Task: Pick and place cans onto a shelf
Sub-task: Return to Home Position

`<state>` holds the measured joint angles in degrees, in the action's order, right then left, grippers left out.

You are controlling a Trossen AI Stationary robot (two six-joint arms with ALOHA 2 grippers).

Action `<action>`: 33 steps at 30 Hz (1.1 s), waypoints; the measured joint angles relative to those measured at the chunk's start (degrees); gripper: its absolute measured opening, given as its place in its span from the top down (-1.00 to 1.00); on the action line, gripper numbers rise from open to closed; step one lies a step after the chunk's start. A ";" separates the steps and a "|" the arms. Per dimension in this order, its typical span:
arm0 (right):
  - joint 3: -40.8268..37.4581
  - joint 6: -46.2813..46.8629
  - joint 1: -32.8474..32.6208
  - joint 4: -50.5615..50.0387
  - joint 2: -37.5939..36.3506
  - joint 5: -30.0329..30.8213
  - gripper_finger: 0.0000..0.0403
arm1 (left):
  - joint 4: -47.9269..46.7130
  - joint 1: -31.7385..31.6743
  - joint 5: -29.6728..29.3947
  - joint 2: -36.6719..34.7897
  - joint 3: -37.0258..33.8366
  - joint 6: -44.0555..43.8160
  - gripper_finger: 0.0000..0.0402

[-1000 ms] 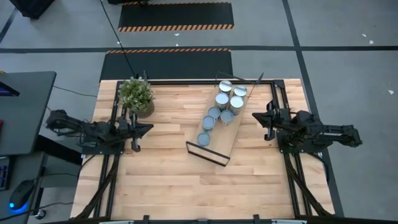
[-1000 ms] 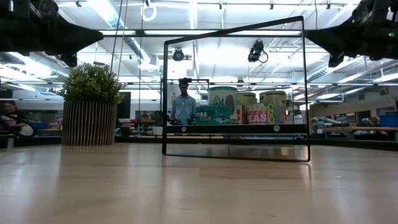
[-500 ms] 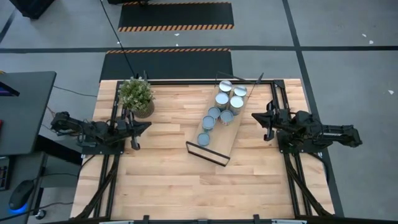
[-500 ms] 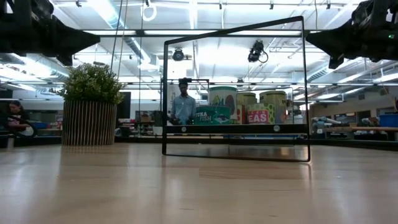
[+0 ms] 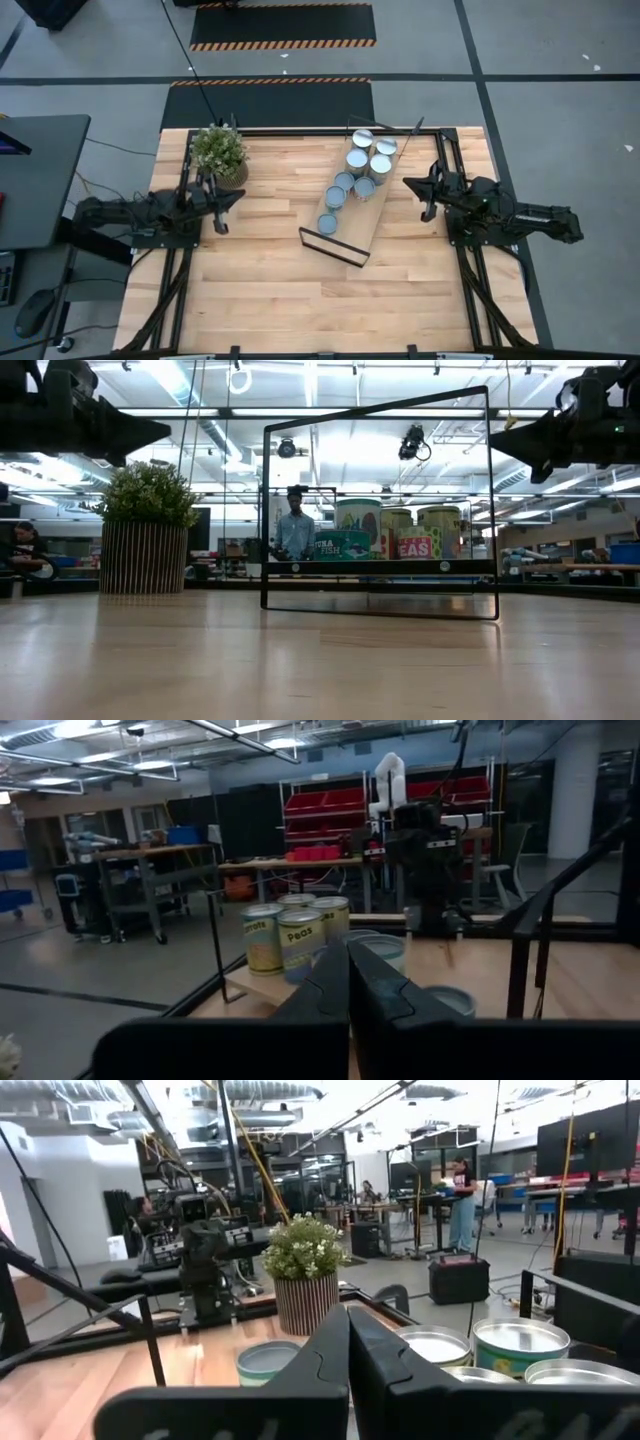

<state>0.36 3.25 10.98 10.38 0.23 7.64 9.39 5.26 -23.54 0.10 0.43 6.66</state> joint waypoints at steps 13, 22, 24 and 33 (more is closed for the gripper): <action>0.00 -3.29 -0.01 1.37 0.02 0.04 0.94 | -0.22 -8.07 7.23 0.15 -0.02 0.00 0.96; 0.00 -3.41 0.00 1.52 0.02 1.33 0.93 | -0.37 -8.05 7.09 0.24 -0.02 0.30 0.88; 0.00 -3.41 0.00 1.52 0.02 1.33 0.92 | -0.37 -8.05 7.08 0.24 -0.02 0.00 0.89; 0.00 -3.41 0.00 1.52 0.02 1.43 0.92 | -0.35 -8.05 7.10 0.24 -0.04 0.04 0.89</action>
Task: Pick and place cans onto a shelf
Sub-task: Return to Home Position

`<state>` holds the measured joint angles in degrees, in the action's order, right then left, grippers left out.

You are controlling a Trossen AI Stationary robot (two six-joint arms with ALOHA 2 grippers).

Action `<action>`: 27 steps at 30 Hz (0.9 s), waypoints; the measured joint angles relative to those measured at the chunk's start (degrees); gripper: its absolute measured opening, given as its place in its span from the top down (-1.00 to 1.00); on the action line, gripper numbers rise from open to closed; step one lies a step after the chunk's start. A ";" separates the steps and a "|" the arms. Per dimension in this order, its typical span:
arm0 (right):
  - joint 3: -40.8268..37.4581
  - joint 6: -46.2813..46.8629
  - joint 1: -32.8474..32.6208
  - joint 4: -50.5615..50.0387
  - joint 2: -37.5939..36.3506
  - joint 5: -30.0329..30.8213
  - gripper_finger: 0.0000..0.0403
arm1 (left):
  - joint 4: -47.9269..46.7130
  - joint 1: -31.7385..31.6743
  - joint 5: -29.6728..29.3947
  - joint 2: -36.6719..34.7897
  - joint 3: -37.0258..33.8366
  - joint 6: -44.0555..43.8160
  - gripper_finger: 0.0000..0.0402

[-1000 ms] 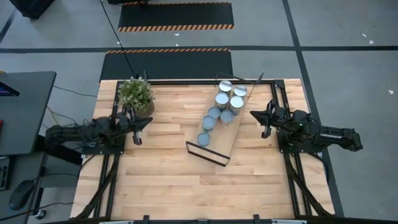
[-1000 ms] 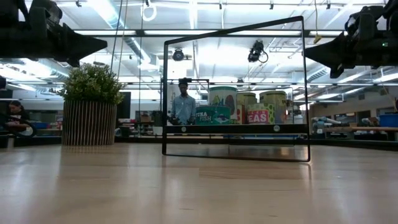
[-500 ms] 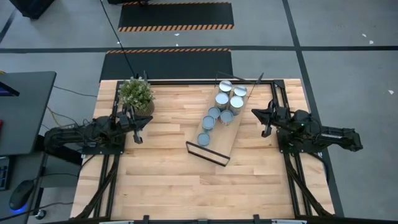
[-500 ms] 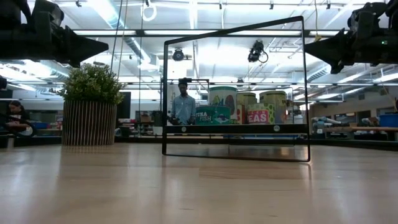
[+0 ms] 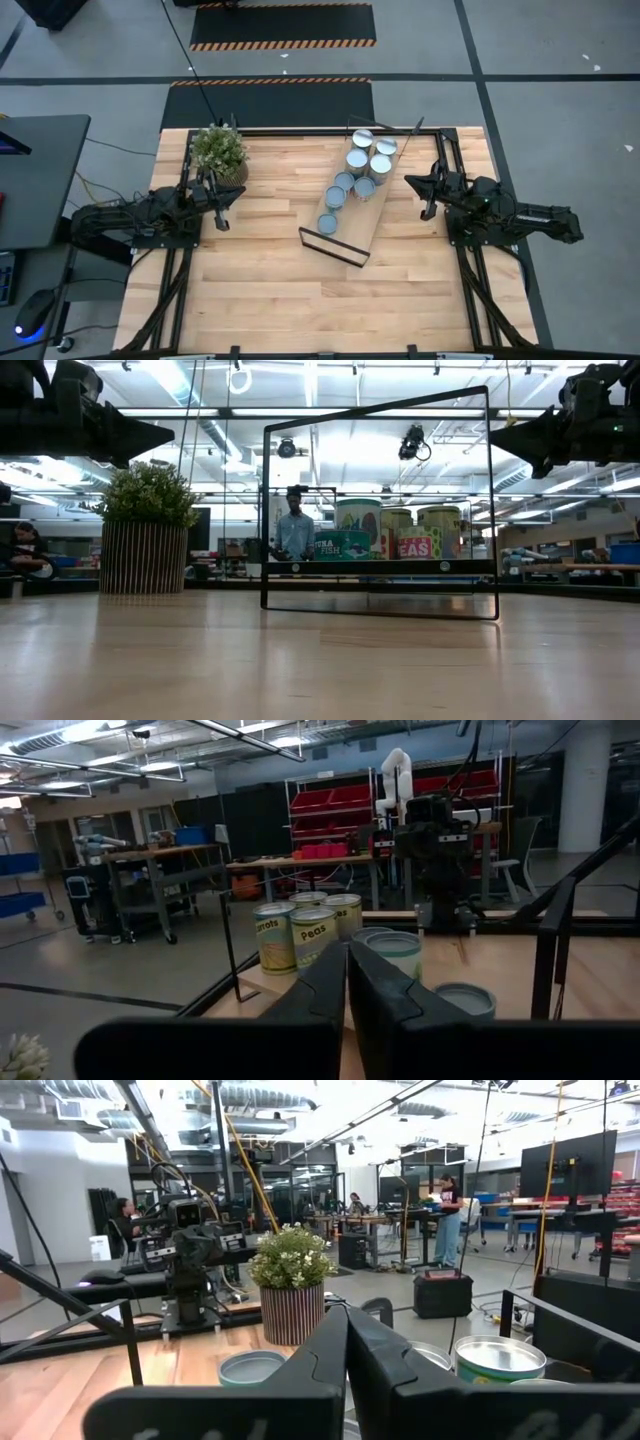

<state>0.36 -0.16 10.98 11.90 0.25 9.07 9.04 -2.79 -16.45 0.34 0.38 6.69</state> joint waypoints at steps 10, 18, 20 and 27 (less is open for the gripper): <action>0.00 0.02 0.00 0.00 0.00 0.02 0.92 | 0.02 0.00 0.00 0.00 0.00 0.00 0.91; 0.00 0.02 0.00 0.00 0.00 0.02 0.92 | 0.04 0.00 0.00 0.00 0.00 0.00 0.88; 0.00 0.00 0.00 0.00 0.00 0.02 0.92 | 0.04 0.00 0.00 0.00 0.00 -0.02 0.89; 0.00 0.02 0.00 0.00 0.00 0.02 0.92 | 0.04 0.00 0.00 0.00 0.00 0.00 0.89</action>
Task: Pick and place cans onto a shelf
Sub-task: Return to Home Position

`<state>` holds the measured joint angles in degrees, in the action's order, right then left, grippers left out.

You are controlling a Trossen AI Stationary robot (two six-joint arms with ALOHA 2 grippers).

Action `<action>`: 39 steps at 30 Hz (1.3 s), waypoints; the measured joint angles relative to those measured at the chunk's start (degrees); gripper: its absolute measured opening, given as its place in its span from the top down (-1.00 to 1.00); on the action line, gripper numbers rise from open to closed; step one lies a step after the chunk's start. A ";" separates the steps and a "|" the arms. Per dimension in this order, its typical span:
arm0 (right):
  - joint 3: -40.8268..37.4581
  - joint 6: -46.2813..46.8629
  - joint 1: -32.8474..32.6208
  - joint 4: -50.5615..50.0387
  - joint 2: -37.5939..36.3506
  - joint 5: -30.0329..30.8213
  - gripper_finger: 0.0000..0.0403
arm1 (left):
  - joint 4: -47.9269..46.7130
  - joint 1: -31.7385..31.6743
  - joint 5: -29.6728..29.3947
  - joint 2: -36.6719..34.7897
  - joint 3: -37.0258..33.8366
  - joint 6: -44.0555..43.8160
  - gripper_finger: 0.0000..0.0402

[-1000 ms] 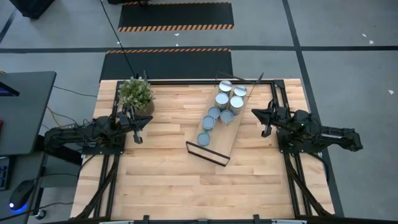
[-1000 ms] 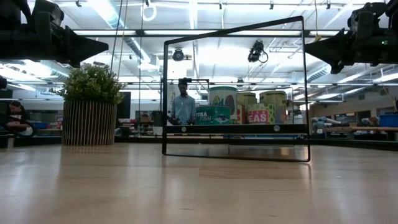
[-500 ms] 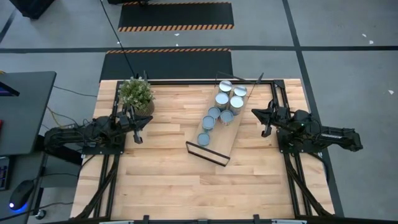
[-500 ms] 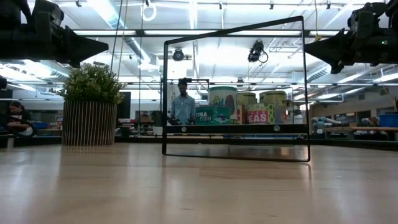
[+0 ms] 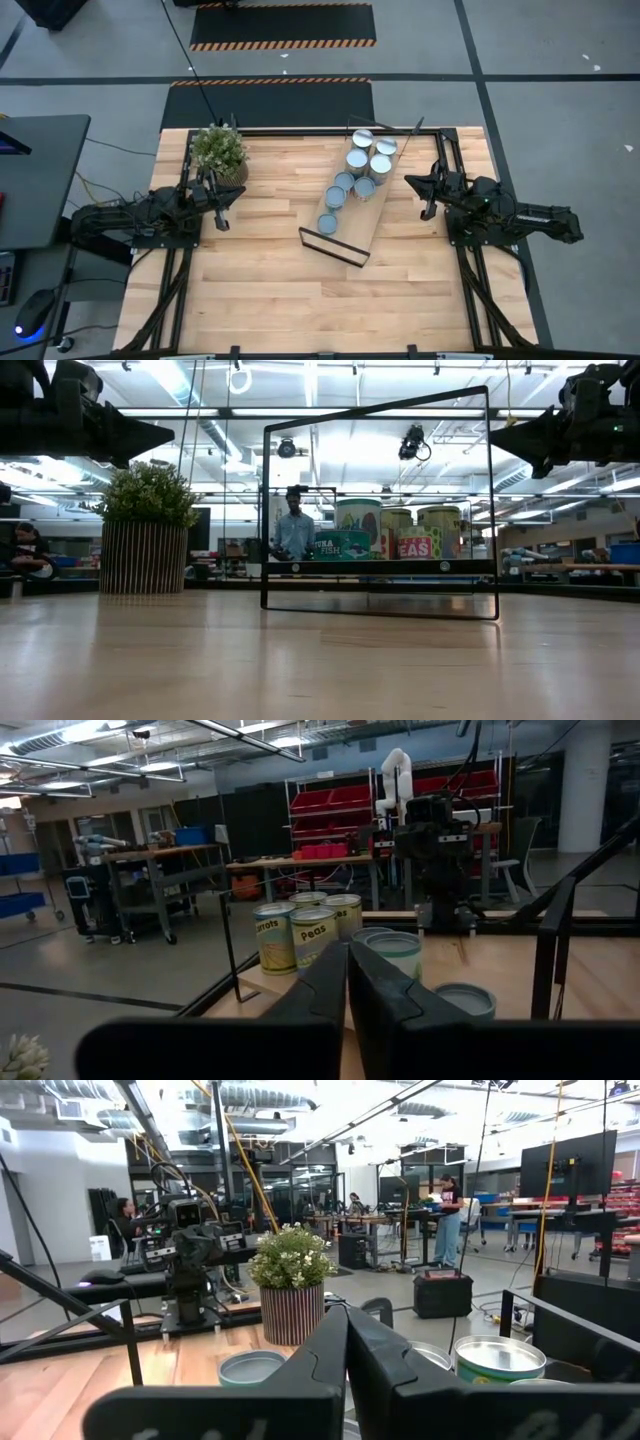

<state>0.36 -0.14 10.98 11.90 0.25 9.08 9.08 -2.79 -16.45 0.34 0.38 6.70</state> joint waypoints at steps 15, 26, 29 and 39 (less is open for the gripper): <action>0.00 0.00 0.00 -0.02 0.00 0.00 0.92 | 0.02 0.00 0.00 0.00 0.00 -0.01 0.89; 0.00 0.00 0.00 0.00 0.00 0.00 0.92 | 0.02 0.00 0.00 0.01 0.00 -0.03 0.91; 0.00 0.00 0.00 -0.01 0.00 0.00 0.92 | 0.02 0.00 0.00 0.00 0.00 -0.02 0.89; 0.00 0.00 0.00 0.00 0.00 0.00 0.92 | 0.02 0.00 0.00 0.02 -0.01 0.00 0.91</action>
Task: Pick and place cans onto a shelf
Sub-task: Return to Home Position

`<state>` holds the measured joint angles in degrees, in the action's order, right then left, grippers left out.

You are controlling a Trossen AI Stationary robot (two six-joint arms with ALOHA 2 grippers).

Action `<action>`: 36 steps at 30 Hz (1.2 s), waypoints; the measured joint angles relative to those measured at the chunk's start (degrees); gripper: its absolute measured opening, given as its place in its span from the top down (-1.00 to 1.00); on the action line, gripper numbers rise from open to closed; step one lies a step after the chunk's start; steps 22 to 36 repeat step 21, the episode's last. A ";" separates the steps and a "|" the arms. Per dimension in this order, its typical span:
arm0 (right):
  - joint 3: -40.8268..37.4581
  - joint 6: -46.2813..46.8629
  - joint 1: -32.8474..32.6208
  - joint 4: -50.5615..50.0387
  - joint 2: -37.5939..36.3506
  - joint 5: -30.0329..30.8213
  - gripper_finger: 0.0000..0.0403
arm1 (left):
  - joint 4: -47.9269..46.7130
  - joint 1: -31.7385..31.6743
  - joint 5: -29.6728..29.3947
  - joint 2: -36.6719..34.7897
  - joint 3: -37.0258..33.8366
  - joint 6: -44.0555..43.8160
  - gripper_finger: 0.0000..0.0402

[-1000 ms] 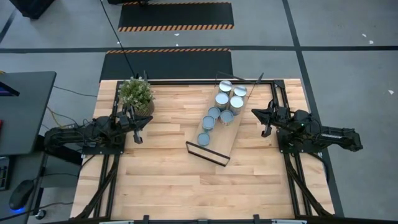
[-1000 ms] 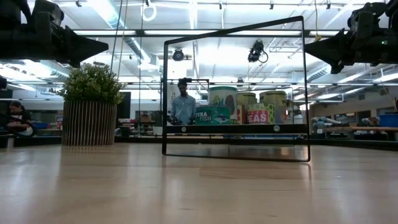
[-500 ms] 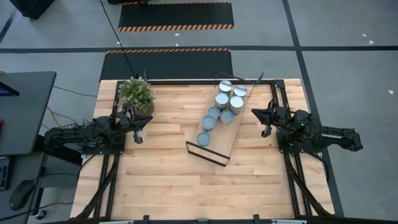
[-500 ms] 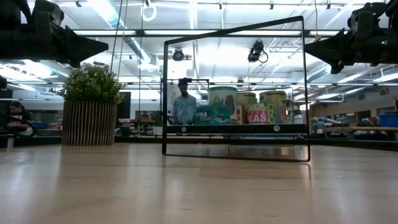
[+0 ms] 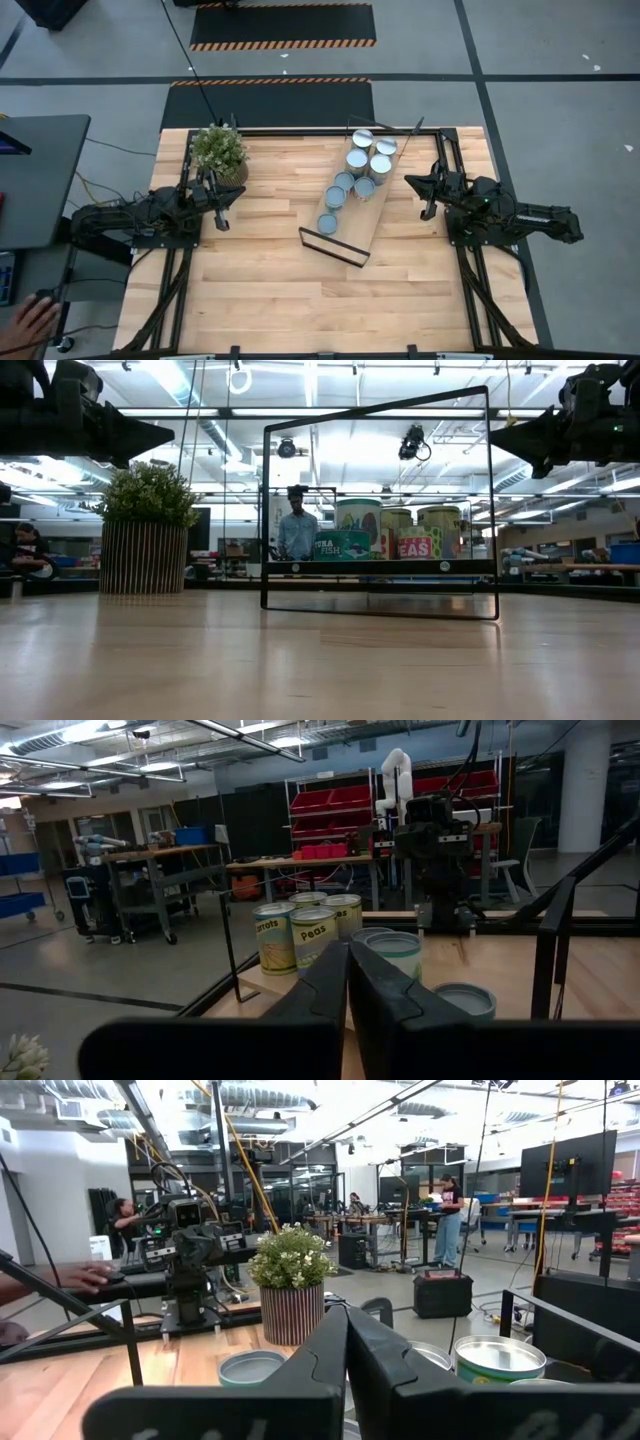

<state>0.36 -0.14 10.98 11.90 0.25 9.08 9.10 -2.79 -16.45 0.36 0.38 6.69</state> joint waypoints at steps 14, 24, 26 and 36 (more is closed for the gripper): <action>0.00 0.00 0.00 0.00 0.00 0.00 0.91 | 0.00 0.00 0.00 -0.01 -0.01 -0.03 0.90; 0.00 0.00 -0.01 0.00 0.00 0.00 0.91 | 0.00 0.02 0.00 0.00 -0.01 -0.01 0.88; 0.00 0.00 -0.01 0.00 0.00 0.00 0.91 | 0.00 0.02 0.00 0.00 -0.01 -0.01 0.88; 0.00 0.00 -0.01 0.00 0.00 0.00 0.91 | 0.00 0.02 0.00 0.00 -0.01 -0.01 0.88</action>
